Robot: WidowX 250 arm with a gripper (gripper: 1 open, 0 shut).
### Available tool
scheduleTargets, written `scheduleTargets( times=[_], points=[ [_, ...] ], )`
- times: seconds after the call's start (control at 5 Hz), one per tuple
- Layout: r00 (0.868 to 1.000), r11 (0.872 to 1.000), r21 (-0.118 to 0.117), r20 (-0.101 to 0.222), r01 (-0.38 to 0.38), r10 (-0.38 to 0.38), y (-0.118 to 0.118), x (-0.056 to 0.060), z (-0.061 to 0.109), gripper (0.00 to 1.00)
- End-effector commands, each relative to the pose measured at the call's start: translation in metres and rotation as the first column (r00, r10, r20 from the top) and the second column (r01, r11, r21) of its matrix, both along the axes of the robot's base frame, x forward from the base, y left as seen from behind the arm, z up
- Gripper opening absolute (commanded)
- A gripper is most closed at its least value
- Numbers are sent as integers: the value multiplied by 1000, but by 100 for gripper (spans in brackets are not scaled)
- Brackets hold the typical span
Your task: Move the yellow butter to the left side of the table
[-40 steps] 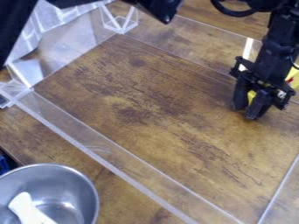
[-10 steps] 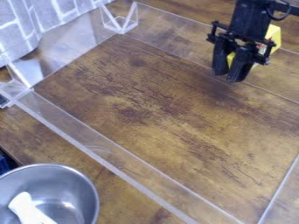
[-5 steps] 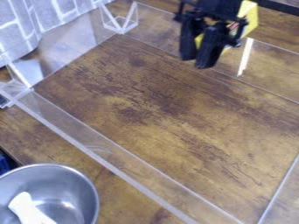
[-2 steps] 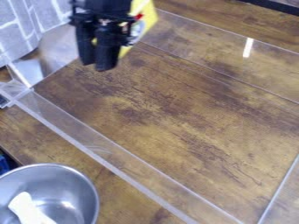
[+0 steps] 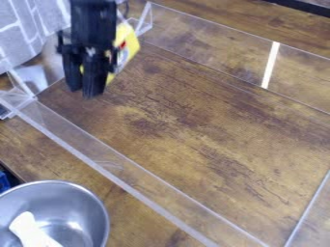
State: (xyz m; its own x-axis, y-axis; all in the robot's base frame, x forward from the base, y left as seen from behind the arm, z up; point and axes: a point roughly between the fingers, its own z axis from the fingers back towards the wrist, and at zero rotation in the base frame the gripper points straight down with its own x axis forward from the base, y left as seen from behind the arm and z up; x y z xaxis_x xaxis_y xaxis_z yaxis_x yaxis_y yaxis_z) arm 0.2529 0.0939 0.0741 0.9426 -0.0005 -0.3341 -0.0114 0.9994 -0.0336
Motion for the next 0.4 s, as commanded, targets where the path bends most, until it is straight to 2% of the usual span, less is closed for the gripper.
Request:
scheduleTargets(
  times=[0.0, 0.2],
  points=[
    [999, 1000, -2, 48, -5, 5, -1, 2, 11, 0],
    [999, 1000, -7, 36, -18, 18, 8, 3, 2, 0]
  ],
)
